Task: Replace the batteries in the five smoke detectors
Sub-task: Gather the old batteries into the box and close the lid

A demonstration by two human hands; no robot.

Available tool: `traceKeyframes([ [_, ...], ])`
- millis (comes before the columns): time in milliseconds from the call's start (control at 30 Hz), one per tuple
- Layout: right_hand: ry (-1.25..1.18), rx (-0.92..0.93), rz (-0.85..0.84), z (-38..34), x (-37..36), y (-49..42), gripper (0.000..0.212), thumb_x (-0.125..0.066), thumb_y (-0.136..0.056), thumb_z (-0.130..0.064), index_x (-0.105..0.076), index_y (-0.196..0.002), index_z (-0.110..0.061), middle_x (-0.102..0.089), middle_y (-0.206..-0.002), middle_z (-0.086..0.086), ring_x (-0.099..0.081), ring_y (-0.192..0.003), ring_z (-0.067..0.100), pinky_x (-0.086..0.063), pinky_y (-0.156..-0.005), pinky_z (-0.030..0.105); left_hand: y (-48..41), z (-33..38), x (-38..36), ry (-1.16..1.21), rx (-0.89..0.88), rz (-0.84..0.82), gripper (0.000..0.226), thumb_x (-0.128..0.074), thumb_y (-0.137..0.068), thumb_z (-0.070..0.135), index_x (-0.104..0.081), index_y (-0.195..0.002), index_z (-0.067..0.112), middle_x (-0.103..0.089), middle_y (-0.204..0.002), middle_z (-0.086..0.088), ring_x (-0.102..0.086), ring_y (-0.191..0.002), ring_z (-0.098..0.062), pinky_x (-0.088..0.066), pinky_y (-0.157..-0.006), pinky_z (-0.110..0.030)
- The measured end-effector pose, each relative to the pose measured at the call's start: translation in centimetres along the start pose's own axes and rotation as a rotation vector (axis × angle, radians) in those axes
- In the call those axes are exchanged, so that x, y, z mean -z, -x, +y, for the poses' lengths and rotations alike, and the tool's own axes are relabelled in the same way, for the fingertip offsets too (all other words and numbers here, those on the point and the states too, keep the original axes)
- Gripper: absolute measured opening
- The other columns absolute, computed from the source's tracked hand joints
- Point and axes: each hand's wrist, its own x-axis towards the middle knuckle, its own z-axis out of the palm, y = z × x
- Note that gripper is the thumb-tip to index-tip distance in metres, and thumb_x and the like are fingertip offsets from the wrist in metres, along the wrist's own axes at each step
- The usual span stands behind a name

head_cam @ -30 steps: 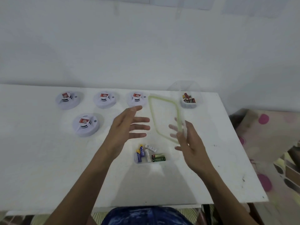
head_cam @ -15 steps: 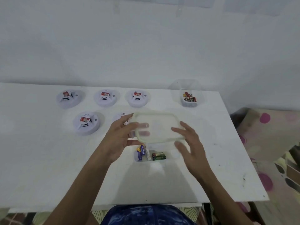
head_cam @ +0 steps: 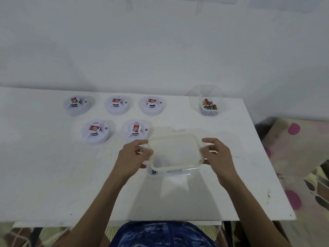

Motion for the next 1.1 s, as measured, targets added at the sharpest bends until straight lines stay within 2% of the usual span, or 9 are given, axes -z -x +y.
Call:
traceKeyframes([
  [100, 0.081, 0.032, -0.008, 0.6, -0.2, 0.1, 0.023, -0.060, -0.088, -0.011, -0.063, -0.107, -0.024, -0.063, -0.091, 0.009, -0.066, -0.079, 0.026, -0.057, -0.064, 0.030, -0.3, -0.9, -0.1, -0.127, -0.019, 0.062, 0.031, -0.069, -0.084, 0.025, -0.063, -0.114, 0.026, -0.067, -0.093, 0.003, -0.066, -0.080, -0.014, -0.052, -0.052, -0.018],
  [233, 0.184, 0.045, -0.032, 1.0, -0.5, 0.2, 0.025, -0.059, -0.089, -0.014, -0.060, -0.111, -0.028, -0.063, -0.088, 0.004, -0.066, -0.074, 0.022, -0.050, -0.061, 0.023, -0.5, -1.7, -0.3, -0.176, -0.029, 0.080, 0.030, -0.068, -0.085, 0.027, -0.062, -0.115, 0.025, -0.064, -0.094, 0.004, -0.064, -0.080, -0.012, -0.052, -0.052, -0.018],
  [333, 0.205, 0.059, -0.037, 1.0, -0.6, 0.1, 0.027, -0.060, -0.088, -0.014, -0.059, -0.112, -0.028, -0.063, -0.088, 0.003, -0.065, -0.072, 0.020, -0.055, -0.069, 0.031, -0.7, -2.1, -0.2, -0.168, -0.019, 0.078, 0.028, -0.067, -0.086, 0.028, -0.061, -0.114, 0.027, -0.062, -0.094, 0.006, -0.063, -0.080, -0.010, -0.053, -0.053, -0.018],
  [500, 0.197, 0.050, -0.092, 1.1, -0.3, 0.0, 0.036, -0.060, -0.088, -0.013, -0.056, -0.119, -0.031, -0.061, -0.090, 0.005, -0.064, -0.078, 0.021, -0.059, -0.070, 0.033, -1.1, -2.6, 0.1, -0.115, 0.018, 0.028, 0.027, -0.067, -0.086, 0.028, -0.060, -0.111, 0.031, -0.064, -0.099, 0.000, -0.065, -0.082, -0.017, -0.057, -0.060, -0.025],
  [633, 0.210, 0.036, -0.146, 1.2, -0.3, 0.2, 0.041, -0.059, -0.088, -0.013, -0.054, -0.125, -0.031, -0.059, -0.092, 0.006, -0.064, -0.082, 0.021, -0.060, -0.067, 0.030, -1.2, -2.8, 0.4, -0.097, 0.032, 0.007, 0.027, -0.066, -0.087, 0.027, -0.059, -0.113, 0.031, -0.063, -0.102, 0.000, -0.064, -0.085, -0.017, -0.058, -0.064, -0.028],
  [733, 0.224, 0.023, -0.157, 1.1, -0.3, 0.1, 0.041, -0.060, -0.088, -0.015, -0.054, -0.126, -0.029, -0.060, -0.094, 0.006, -0.064, -0.085, 0.022, -0.060, -0.068, 0.032, -1.1, -2.6, 0.4, -0.080, 0.066, -0.047, 0.029, -0.064, -0.089, 0.026, -0.057, -0.117, 0.028, -0.062, -0.105, -0.001, -0.064, -0.089, -0.017, -0.057, -0.066, -0.028],
  [867, 0.269, 0.019, -0.163, 1.1, -0.4, 0.1, 0.037, -0.063, -0.089, -0.024, -0.053, -0.124, -0.029, -0.060, -0.094, 0.005, -0.064, -0.083, 0.019, -0.059, -0.063, 0.027, -0.9, -2.5, 0.5, -0.110, 0.055, -0.072, 0.033, -0.064, -0.088, 0.024, -0.057, -0.120, 0.030, -0.062, -0.106, -0.001, -0.064, -0.090, -0.018, -0.058, -0.065, -0.029],
  [967, 0.273, 0.014, -0.167, 1.1, -0.6, 0.1, 0.037, -0.062, -0.089, -0.025, -0.053, -0.125, -0.028, -0.062, -0.096, 0.003, -0.064, -0.084, 0.017, -0.059, -0.063, 0.028, -0.9, -2.6, 0.4, -0.060, 0.060, -0.075, 0.033, -0.064, -0.089, 0.022, -0.057, -0.119, 0.034, -0.061, -0.107, -0.002, -0.062, -0.094, -0.017, -0.058, -0.062, -0.028],
  [1100, 0.235, -0.007, -0.167, 1.0, -0.8, 0.2, 0.035, -0.062, -0.090, -0.022, -0.053, -0.123, -0.022, -0.064, -0.099, 0.002, -0.066, -0.085, 0.017, -0.060, -0.064, 0.031, -1.1, -2.4, 0.0, 0.024, 0.056, -0.067, 0.032, -0.062, -0.090, 0.016, -0.060, -0.119, 0.029, -0.062, -0.108, -0.004, -0.060, -0.099, -0.020, -0.059, -0.064, -0.030],
])
